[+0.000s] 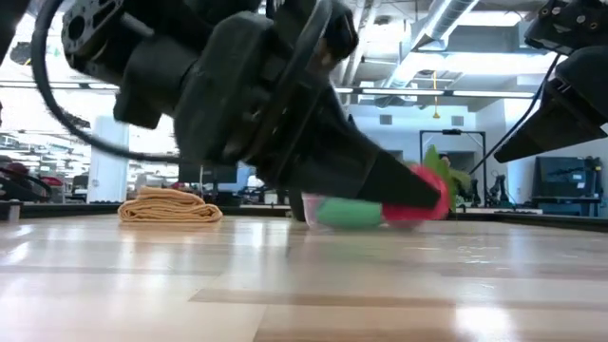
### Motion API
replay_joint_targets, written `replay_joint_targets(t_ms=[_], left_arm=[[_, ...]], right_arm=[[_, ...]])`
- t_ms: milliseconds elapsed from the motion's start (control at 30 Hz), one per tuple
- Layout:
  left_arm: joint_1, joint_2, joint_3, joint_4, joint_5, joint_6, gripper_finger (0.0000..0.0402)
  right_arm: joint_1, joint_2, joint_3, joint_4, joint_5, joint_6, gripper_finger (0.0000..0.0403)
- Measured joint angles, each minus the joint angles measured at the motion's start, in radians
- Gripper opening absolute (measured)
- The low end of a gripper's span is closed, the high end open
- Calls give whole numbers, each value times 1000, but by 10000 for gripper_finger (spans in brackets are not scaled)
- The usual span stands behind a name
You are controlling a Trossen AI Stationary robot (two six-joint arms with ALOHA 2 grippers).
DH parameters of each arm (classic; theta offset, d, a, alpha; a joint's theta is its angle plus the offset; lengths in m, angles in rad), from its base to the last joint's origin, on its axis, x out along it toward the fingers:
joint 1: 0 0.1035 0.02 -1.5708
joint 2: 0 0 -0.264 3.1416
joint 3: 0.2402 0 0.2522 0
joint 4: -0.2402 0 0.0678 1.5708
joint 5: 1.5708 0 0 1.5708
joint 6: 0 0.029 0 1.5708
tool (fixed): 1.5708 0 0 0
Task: Pick and placing Produce into tupperware
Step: Put the red strawberry into the transparent container
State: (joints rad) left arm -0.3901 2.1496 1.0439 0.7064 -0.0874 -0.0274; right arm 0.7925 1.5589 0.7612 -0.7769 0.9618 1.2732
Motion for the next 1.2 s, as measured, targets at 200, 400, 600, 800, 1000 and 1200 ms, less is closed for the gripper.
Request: replay_joint_targets(t_ms=[200, 400, 600, 800, 1000, 1200], left_arm=[[0, -85, 0, -116, -166, 85, 144], [0, -189, 0, -293, -343, 188, 144], [19, -319, 0, -496, -527, 322, 144], [114, -411, 0, -636, -505, 363, 144], [257, -418, 0, -705, -354, 355, 144], [360, -415, 0, -700, -216, 333, 144]], right_arm=[[0, 0, 0, 0, -22, -1, 250], [0, 0, 0, 0, -22, 0, 250], [0, 0, 0, 1, -22, 0, 250], [0, 0, 0, 5, -22, 0, 250], [0, 0, 0, 6, -22, 0, 250], [0, 0, 0, 4, -22, 0, 250]])
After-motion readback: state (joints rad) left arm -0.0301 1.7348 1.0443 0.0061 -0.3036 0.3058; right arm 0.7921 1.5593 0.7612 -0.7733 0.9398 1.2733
